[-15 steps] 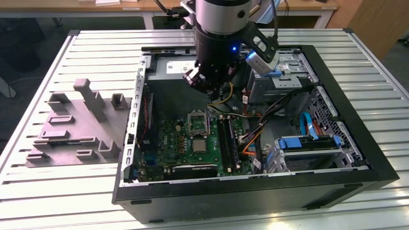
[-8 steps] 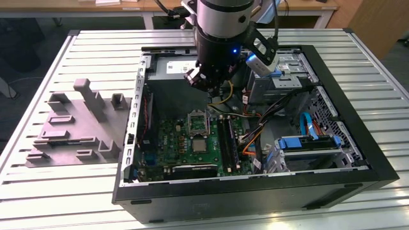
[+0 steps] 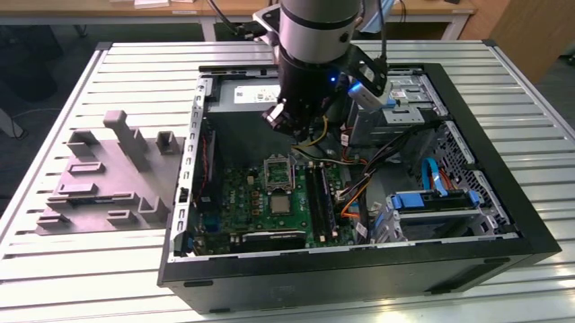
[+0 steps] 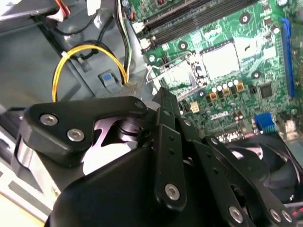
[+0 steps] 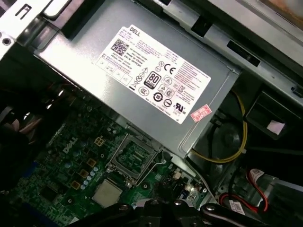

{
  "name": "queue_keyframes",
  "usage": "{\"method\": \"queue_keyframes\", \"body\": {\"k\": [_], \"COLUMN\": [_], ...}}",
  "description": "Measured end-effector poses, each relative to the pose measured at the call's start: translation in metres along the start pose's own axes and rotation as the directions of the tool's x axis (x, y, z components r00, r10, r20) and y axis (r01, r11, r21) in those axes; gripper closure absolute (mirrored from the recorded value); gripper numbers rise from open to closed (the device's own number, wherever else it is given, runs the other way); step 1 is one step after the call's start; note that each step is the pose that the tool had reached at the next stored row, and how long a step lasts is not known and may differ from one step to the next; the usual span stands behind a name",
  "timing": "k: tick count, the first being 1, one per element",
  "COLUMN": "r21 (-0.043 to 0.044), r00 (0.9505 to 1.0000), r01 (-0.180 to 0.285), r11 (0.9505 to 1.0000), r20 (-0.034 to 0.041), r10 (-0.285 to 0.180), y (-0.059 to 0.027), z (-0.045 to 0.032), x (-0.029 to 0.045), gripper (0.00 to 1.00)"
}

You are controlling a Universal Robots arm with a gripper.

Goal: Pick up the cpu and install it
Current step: 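Close the cpu cover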

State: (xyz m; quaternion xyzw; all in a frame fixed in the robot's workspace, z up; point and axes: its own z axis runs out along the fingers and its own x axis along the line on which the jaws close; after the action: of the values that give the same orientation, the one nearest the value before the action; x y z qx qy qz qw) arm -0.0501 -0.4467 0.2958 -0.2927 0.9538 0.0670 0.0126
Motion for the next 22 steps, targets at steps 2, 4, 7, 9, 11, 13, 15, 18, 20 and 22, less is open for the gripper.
{"method": "queue_keyframes", "body": {"k": [2,4,7,9,11,13,15,18,20,22], "r21": [-0.0012,-0.0013,-0.002,-0.0033,-0.0058,-0.0071,-0.007,-0.0089,-0.0113,-0.012], "r00": [1.0,1.0,1.0,0.9998,0.9984,0.9968,0.9957,0.9909,0.9857,0.9845], "r01": [0.0,0.0,0.002,0.022,0.057,0.079,0.092,0.133,0.167,0.174], "r11": [1.0,1.0,1.0,0.9998,0.9984,0.9969,0.9957,0.991,0.9859,0.9847], "r20": [0.0006,0.0007,0.001,-0.0013,-0.0054,-0.0079,-0.0102,-0.0159,-0.0197,-0.0203], "r10": [0.0,0.0,-0.002,-0.022,-0.057,-0.079,-0.092,-0.133,-0.167,-0.174], "y": [-0.0029,-0.0046,-0.0059,-0.0063,-0.0066,-0.0071,-0.0082,-0.009,-0.0094,-0.0105], "z": [0.0032,0.0067,0.0117,0.0144,0.0175,0.0203,0.0235,0.0278,0.0304,0.0333], "x": [-0.0035,-0.0051,-0.0059,-0.0058,-0.0056,-0.0056,-0.0064,-0.0065,-0.0065,-0.0074], "gripper": [0.89,0.89,0.89,0.89,0.89,0.89,0.89,0.89,0.89,0.89]}}
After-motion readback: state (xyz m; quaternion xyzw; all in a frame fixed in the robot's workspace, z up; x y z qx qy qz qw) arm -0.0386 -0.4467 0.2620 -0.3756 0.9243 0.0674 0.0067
